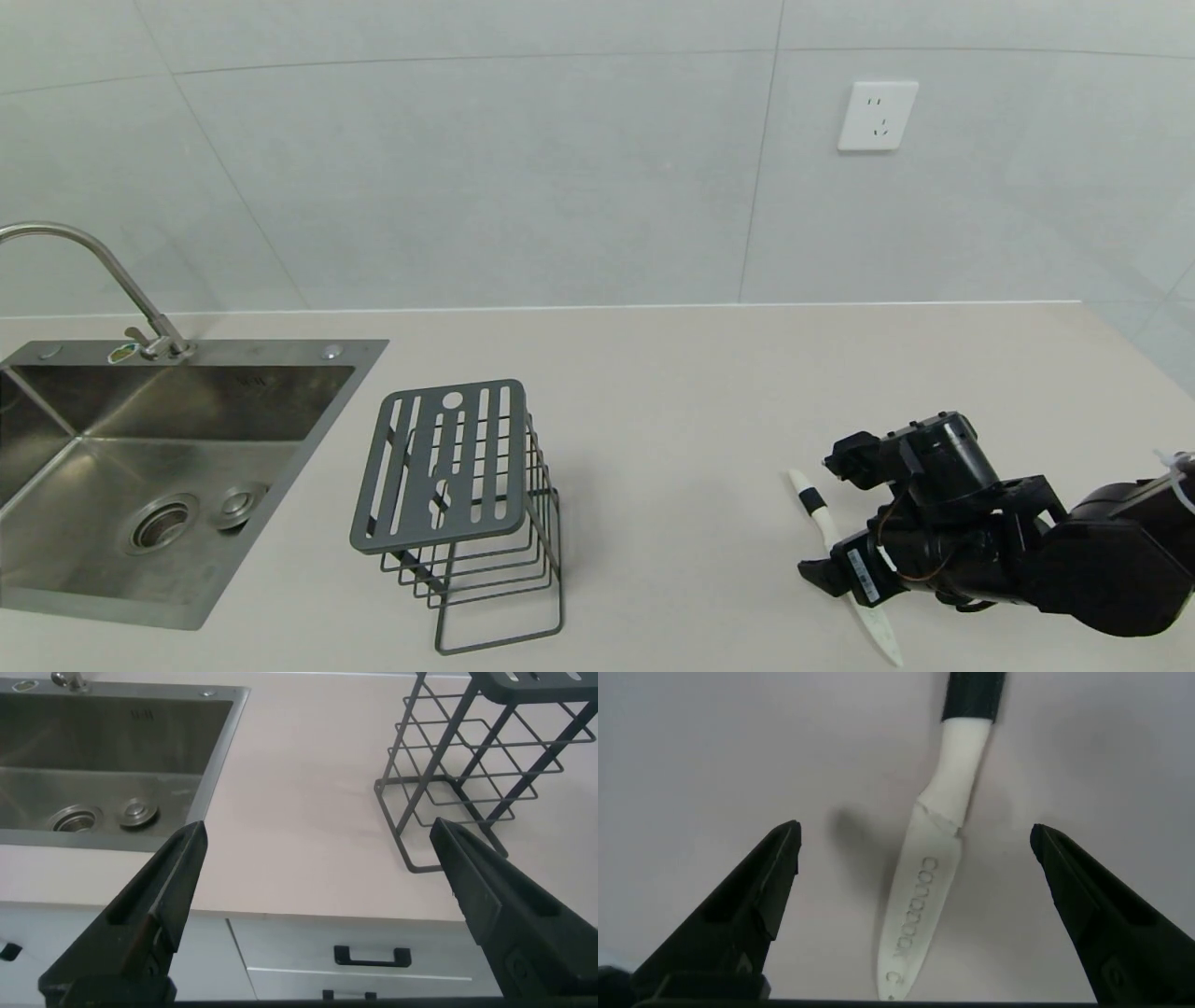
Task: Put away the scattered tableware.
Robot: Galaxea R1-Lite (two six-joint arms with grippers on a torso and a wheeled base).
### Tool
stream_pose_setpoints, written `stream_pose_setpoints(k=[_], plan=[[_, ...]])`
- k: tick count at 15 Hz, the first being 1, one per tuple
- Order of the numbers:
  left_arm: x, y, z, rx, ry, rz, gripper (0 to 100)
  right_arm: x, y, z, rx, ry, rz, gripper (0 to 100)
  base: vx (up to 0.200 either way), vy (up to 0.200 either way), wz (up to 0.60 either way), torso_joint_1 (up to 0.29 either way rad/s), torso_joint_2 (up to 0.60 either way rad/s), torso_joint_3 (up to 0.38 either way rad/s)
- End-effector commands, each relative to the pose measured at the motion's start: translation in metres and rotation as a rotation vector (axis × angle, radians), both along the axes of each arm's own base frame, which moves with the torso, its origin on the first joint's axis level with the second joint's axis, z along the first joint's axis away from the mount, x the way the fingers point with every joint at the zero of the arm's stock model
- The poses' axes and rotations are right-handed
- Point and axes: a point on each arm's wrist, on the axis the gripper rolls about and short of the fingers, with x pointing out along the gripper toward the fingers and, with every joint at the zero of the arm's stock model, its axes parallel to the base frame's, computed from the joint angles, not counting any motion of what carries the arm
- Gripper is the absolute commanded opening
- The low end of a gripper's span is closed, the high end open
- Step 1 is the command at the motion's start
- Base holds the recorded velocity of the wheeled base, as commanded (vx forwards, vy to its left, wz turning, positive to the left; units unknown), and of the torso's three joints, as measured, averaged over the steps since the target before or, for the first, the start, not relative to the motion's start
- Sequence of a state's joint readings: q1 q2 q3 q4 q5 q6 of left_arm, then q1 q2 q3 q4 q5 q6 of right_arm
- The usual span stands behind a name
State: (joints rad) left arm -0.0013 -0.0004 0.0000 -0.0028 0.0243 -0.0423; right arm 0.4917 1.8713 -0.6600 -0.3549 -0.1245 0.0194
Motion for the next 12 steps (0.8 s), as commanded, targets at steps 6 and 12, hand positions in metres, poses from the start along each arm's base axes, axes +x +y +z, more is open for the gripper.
stream_pose_setpoints(k=[6, 12], plan=[[0.0, 0.0, 0.0, -0.001, 0.0, 0.0, 100, 0.007, 0.003, -0.007, -0.034, 0.0, -0.024, 100, 0.0, 0.0, 0.0, 0.0, 0.0, 0.0], [0.0, 0.0, 0.0, -0.001, 0.0, 0.0, 100, 0.003, 0.015, -0.015, -0.059, 0.015, -0.002, 0, 0.0, 0.0, 0.0, 0.0, 0.0, 0.0]])
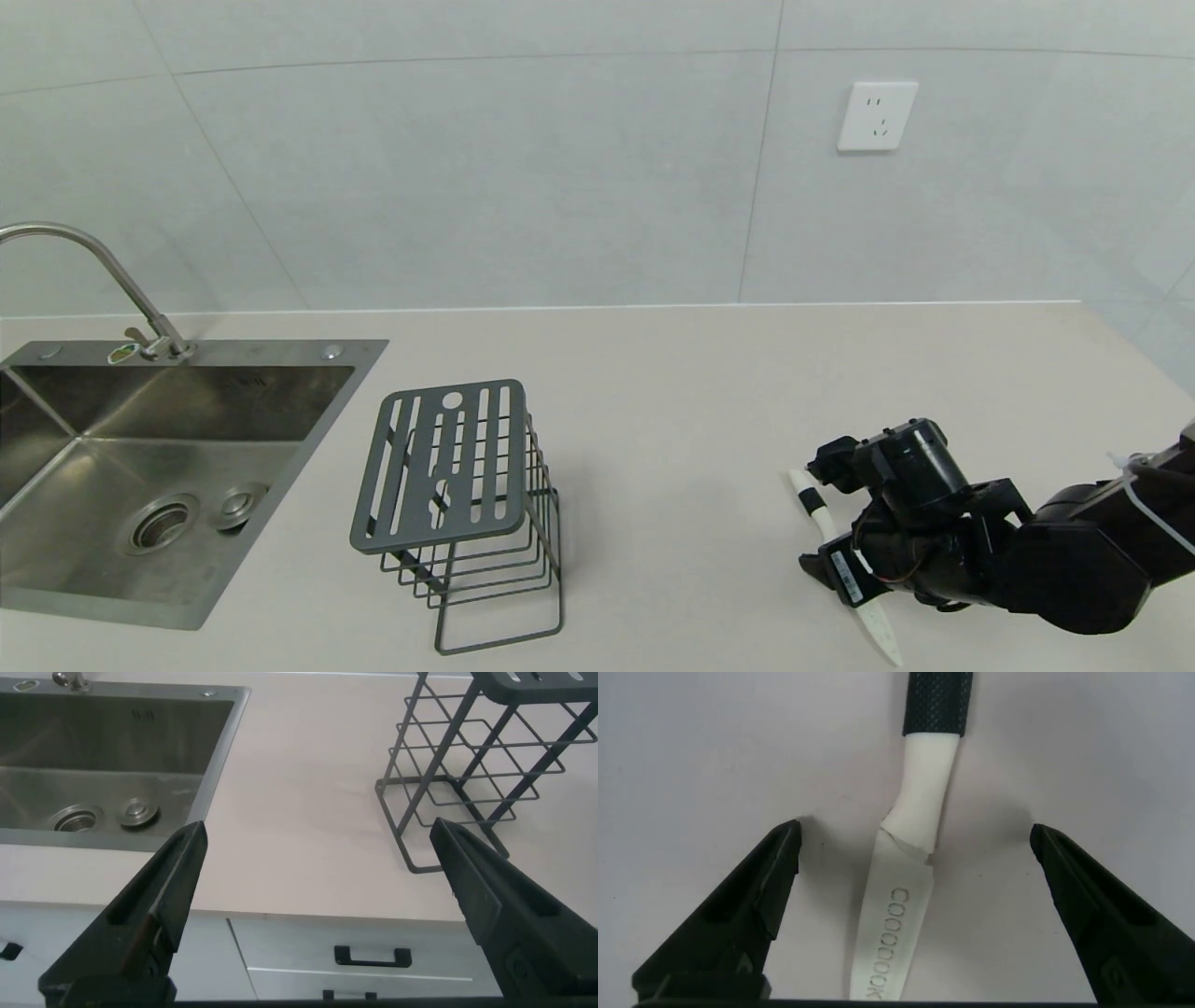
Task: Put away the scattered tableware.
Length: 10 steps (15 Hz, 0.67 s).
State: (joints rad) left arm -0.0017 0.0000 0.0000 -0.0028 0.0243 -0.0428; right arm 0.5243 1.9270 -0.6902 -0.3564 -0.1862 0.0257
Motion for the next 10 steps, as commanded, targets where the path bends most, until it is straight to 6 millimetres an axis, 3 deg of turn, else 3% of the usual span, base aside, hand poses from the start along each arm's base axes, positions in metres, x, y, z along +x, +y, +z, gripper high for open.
stream_pose_setpoints(k=[1, 5, 10], plan=[[0.0, 0.0, 0.0, 0.0, 0.0, 0.0, 100, -0.002, 0.004, -0.008, -0.015, 0.026, 0.012, 0, 0.0, 0.0, 0.0, 0.0, 0.0, 0.0], [0.0, 0.0, 0.0, 0.0, 0.0, 0.0, 100, -0.001, 0.004, -0.014, -0.014, 0.049, 0.001, 0, 0.0, 0.0, 0.0, 0.0, 0.0, 0.0], [0.0, 0.0, 0.0, 0.001, 0.0, 0.0, 100, -0.005, 0.003, 0.013, 0.037, -0.036, 0.005, 0, 0.0, 0.0, 0.0, 0.0, 0.0, 0.0]])
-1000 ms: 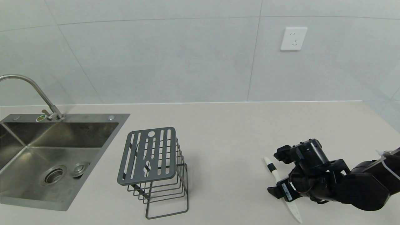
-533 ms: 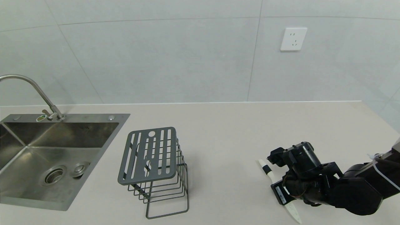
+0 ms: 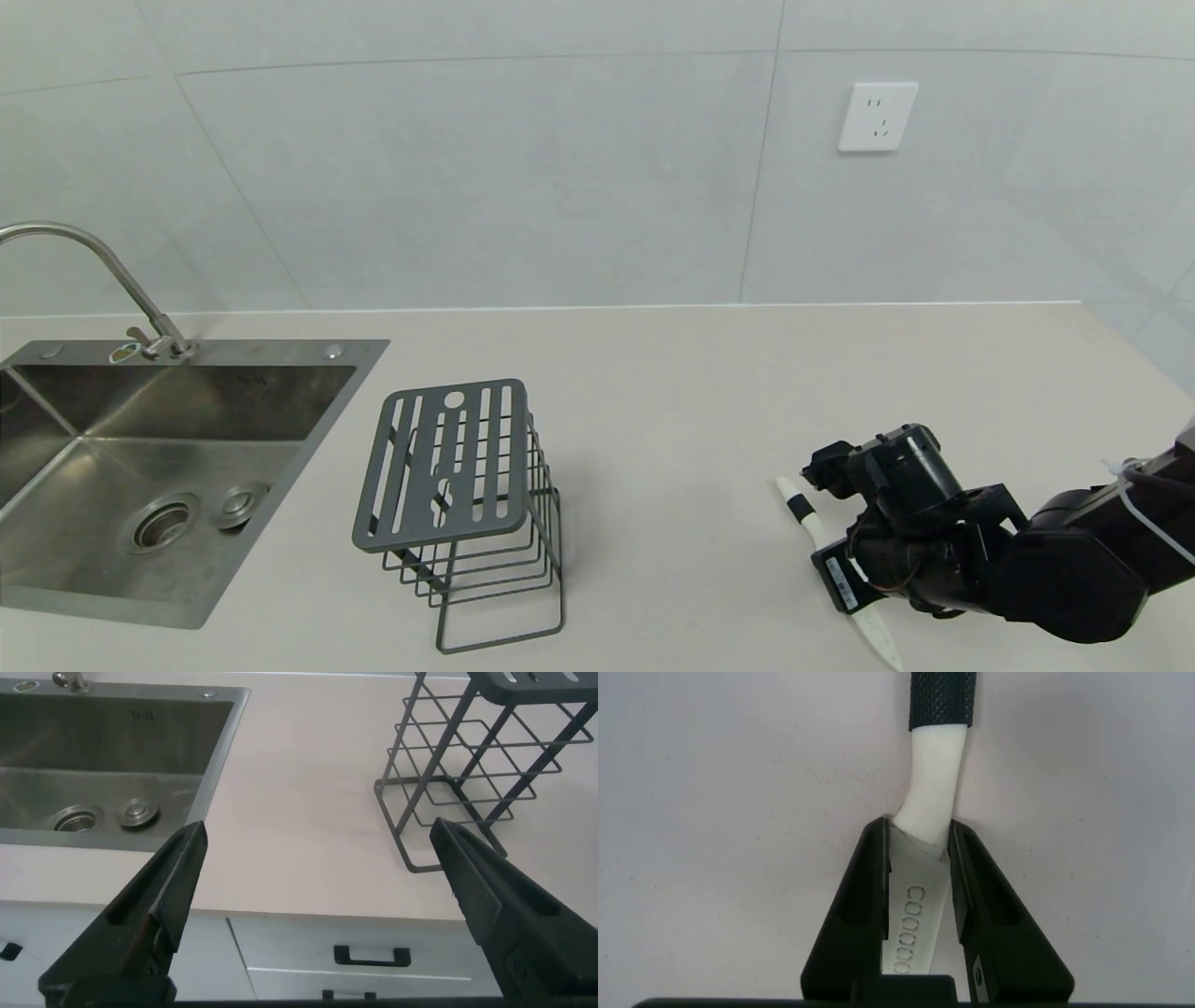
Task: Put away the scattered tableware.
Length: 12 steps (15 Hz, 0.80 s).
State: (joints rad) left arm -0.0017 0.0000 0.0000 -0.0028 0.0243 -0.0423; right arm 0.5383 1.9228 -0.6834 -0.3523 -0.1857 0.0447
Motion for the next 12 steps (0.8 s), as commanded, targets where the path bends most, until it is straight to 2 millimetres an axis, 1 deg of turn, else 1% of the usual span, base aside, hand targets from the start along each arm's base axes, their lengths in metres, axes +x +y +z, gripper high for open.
stream_pose_setpoints(k=[1, 4, 5, 7, 8, 9, 10, 12], plan=[[0.0, 0.0, 0.0, -0.001, 0.0, 0.0, 100, -0.003, 0.0, 0.018, 0.038, -0.061, 0.007, 0, 0.0, 0.0, 0.0, 0.0, 0.0, 0.0], [0.0, 0.0, 0.0, 0.002, 0.0, -0.001, 100, -0.008, -0.003, 0.04, 0.081, -0.129, 0.022, 0, 0.0, 0.0, 0.0, 0.0, 0.0, 0.0], [0.0, 0.0, 0.0, 0.012, 0.001, -0.007, 100, -0.013, -0.001, 0.051, 0.1, -0.166, 0.039, 0, 0.0, 0.0, 0.0, 0.0, 0.0, 0.0], [0.0, -0.001, 0.001, 0.03, -0.01, -0.045, 100, -0.017, -0.005, 0.069, 0.104, -0.241, 0.086, 0, 0.0, 0.0, 0.0, 0.0, 0.0, 0.0], [0.0, -0.001, 0.003, 0.032, -0.026, -0.047, 100, -0.018, -0.007, 0.073, 0.103, -0.263, 0.1, 0, 0.0, 0.0, 0.0, 0.0, 0.0, 0.0], [-0.001, -0.001, 0.017, 0.035, -0.166, -0.061, 100, -0.022, -0.008, 0.083, 0.125, -0.299, 0.14, 0, 0.0, 0.0, 0.0, 0.0, 0.0, 0.0], [-0.002, -0.003, 0.024, 0.042, -0.22, -0.097, 100, -0.024, -0.009, 0.089, 0.133, -0.321, 0.154, 0, 0.0, 0.0, 0.0, 0.0, 0.0, 0.0], [-0.002, -0.003, 0.034, 0.038, -0.225, -0.125, 100, -0.025, -0.016, 0.098, 0.096, -0.379, 0.19, 0, 0.0, 0.0, 0.0, 0.0, 0.0, 0.0]])
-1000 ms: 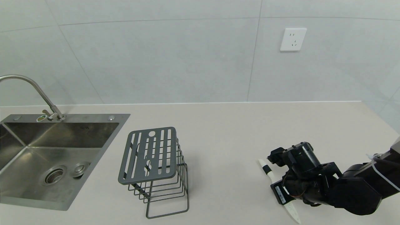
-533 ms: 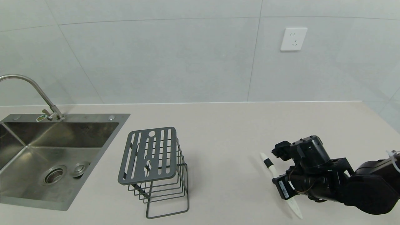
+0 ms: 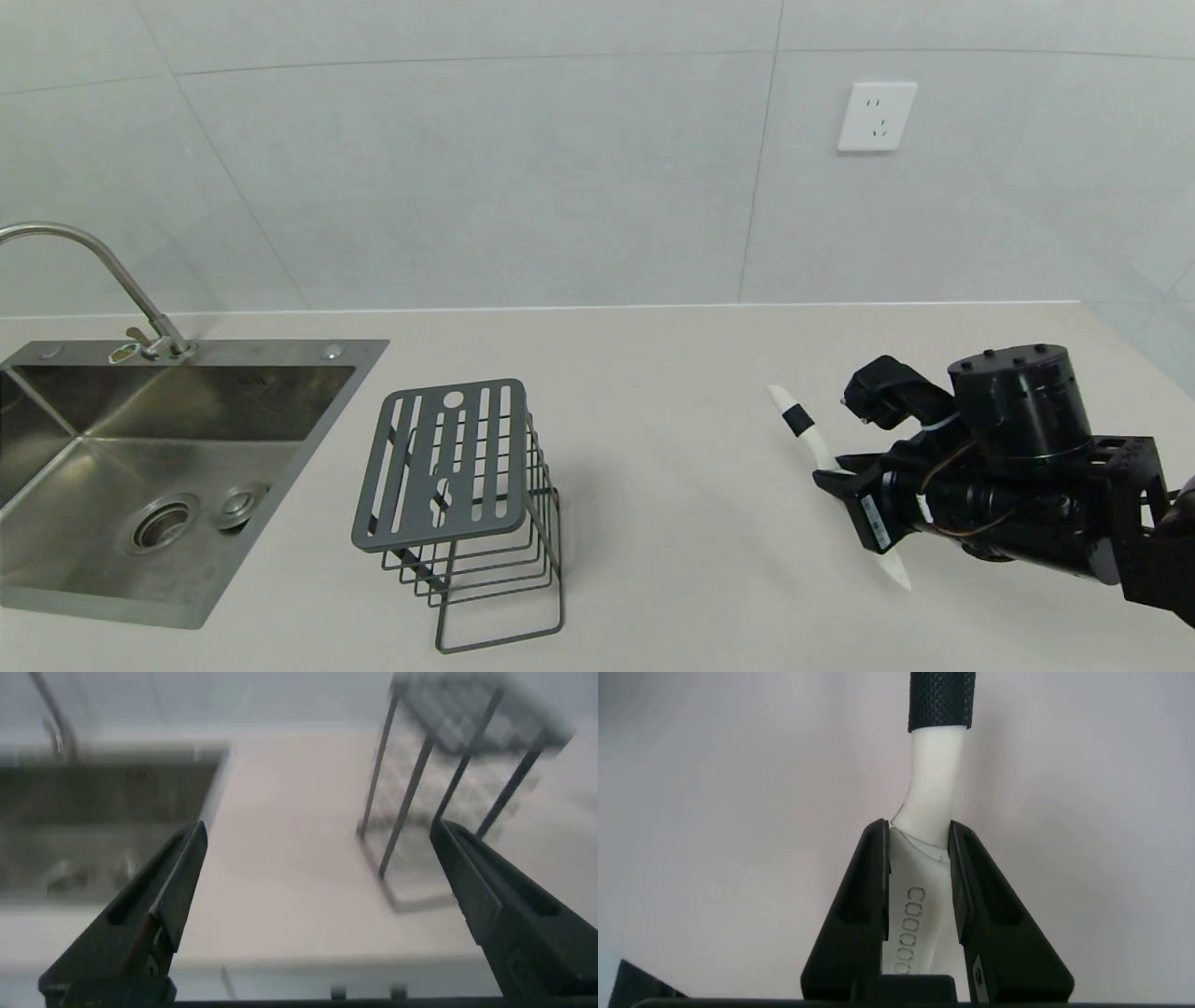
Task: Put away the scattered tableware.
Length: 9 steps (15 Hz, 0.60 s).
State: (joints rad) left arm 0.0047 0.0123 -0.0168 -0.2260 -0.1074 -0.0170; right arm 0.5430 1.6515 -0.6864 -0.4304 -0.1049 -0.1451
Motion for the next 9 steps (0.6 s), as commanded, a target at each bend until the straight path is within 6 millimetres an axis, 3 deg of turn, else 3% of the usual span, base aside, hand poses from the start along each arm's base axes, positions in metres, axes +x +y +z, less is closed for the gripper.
stream_pose_setpoints(k=[1, 3, 5, 6, 9], plan=[[0.0, 0.0, 0.019, -0.018, 0.001, -0.015, 100, -0.003, -0.01, 0.017, -0.009, -0.086, 0.025, 0, 0.0, 0.0, 0.0, 0.0, 0.0, 0.0], [0.005, 0.001, 0.049, -0.025, 0.023, -0.08, 100, -0.001, -0.012, 0.022, -0.032, -0.148, 0.07, 0, 0.0, 0.0, 0.0, 0.0, 0.0, 0.0], [0.008, 0.001, 0.059, -0.017, 0.03, -0.115, 100, -0.001, -0.012, 0.023, -0.031, -0.158, 0.083, 0, 0.0, 0.0, 0.0, 0.0, 0.0, 0.0], [0.018, 0.0, 0.093, 0.103, 0.007, -0.236, 100, -0.004, -0.012, 0.026, -0.029, -0.178, 0.178, 0, 0.0, 0.0, 0.0, 0.0, 0.0, 0.0], [0.038, -0.005, 0.123, 0.234, -0.006, -0.298, 100, -0.006, -0.011, 0.028, -0.015, -0.197, 0.258, 0, 0.0, 0.0, 0.0, 0.0, 0.0, 0.0]])
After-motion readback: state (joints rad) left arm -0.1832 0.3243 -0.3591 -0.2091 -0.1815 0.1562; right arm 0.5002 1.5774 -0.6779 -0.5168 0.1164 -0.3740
